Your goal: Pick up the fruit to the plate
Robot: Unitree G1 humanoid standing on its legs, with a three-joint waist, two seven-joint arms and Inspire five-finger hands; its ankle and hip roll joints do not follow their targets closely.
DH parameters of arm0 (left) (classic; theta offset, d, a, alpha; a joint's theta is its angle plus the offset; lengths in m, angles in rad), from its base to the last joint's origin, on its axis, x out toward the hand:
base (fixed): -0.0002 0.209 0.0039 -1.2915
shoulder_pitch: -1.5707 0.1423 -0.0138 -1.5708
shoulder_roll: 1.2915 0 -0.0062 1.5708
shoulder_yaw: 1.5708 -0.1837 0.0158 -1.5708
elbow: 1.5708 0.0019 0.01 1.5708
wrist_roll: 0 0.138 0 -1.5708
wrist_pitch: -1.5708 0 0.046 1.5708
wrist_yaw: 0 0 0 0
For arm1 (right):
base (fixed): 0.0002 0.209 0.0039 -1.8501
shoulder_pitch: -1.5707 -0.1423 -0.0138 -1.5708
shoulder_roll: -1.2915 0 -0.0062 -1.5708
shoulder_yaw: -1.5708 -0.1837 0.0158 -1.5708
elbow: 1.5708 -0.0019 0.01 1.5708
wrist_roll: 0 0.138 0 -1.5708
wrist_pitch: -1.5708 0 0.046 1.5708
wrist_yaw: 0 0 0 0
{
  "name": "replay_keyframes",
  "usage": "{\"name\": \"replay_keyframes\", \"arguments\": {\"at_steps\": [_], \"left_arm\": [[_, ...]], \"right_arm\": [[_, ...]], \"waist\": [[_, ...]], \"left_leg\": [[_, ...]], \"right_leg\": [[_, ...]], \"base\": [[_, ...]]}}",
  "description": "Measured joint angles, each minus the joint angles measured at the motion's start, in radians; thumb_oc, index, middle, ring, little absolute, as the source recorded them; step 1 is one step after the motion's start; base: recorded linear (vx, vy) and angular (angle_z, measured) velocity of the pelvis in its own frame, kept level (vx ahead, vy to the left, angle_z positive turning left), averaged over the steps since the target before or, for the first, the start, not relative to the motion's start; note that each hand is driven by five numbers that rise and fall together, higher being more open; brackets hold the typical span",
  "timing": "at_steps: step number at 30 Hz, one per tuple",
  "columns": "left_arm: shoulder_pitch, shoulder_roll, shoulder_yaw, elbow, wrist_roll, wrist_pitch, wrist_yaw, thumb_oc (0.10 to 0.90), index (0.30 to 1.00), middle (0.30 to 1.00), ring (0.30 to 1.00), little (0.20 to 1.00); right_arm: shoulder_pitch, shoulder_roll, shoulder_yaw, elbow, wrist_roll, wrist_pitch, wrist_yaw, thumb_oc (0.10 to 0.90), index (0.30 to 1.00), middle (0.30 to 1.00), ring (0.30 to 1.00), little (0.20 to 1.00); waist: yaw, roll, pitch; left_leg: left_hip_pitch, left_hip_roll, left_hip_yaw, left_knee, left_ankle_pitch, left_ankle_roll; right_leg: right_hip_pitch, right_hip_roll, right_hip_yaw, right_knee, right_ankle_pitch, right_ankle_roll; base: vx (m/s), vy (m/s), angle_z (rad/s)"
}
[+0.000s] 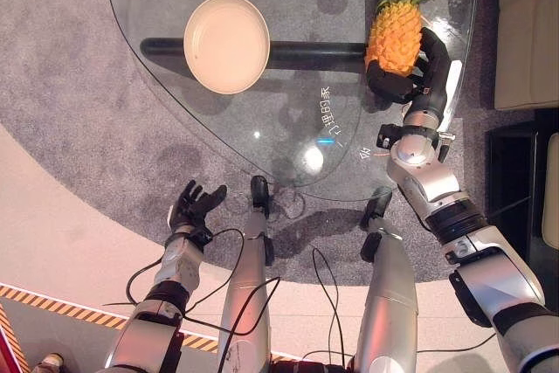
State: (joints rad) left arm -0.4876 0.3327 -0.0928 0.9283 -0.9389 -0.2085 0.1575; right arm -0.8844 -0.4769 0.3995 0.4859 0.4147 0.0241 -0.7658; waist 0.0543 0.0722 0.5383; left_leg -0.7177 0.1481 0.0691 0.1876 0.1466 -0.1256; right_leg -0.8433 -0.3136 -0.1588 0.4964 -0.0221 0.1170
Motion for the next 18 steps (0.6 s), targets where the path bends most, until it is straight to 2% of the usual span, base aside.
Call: {"name": "replay_keyframes", "arguments": {"at_steps": [9,18], "left_arm": [[-0.092,0.038,0.053,-0.091,-0.039,-0.128,0.152,0.8,0.9,0.9,0.9,0.9],[-0.175,0.038,0.075,-0.156,-0.038,-0.214,0.318,0.8,0.9,0.9,0.9,0.9]], "right_arm": [[0.037,-0.036,0.0,-0.047,-0.111,-0.002,0.018,0.1,0.3,0.3,0.3,0.2],[0.045,-0.037,0.0,-0.084,-0.213,-0.019,0.018,0.1,0.3,0.3,0.3,0.2]], "waist": [[-0.002,0.001,0.0],[-0.004,0.0,0.001]], "left_leg": [[-0.002,0.001,0.004,-0.014,0.005,-0.007],[-0.004,0.002,0.003,-0.015,0.005,-0.007]], "right_leg": [[-0.013,0.001,0.002,0.004,-0.002,0.001],[-0.014,0.003,0.0,0.003,-0.003,0.001]], "base": [[0.0,-0.008,0.0],[0.0,-0.018,0.0]]}}
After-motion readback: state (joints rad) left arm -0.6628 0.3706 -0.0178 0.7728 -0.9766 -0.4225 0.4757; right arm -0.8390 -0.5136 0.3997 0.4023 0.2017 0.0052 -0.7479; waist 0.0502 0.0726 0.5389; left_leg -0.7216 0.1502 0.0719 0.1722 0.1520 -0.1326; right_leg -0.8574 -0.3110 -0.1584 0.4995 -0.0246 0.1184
